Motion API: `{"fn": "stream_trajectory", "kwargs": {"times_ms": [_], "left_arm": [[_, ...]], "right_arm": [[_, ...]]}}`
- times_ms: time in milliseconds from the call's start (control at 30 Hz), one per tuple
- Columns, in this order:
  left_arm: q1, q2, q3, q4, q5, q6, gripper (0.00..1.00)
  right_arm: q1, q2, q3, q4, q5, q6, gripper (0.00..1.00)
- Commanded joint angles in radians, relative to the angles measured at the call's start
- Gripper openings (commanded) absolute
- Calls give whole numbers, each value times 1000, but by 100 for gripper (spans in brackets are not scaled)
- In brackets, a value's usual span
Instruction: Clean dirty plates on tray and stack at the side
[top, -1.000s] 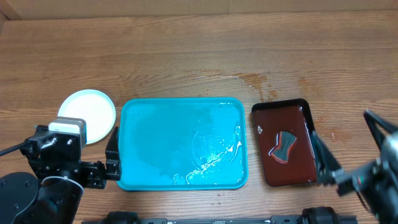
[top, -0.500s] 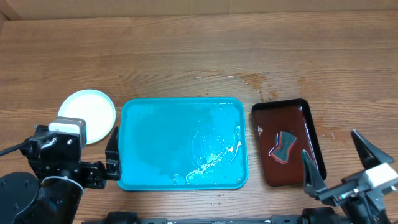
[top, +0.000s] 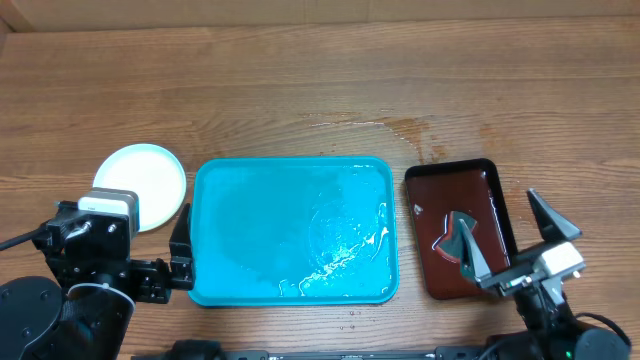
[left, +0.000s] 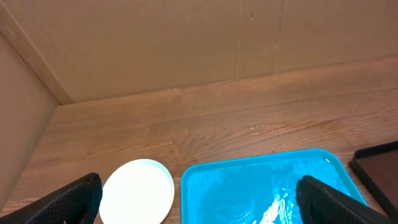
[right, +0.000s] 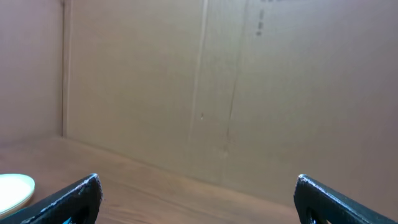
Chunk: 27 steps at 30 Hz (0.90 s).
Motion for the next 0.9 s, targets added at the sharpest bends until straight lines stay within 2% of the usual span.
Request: {"fn": "stream_trajectory", "kwargs": {"times_ms": [0,367,867], "left_arm": [[-3,2,3,1,-13,8,100],[-3,2,3,1,-13,8,100],[-3,2,3,1,-13,8,100]], "right_arm": [[-1,-14,-60,53,49,111,100],[-1,-14,-250,266,65,126,100],[0,-14,-331,294,87,126,100]]}}
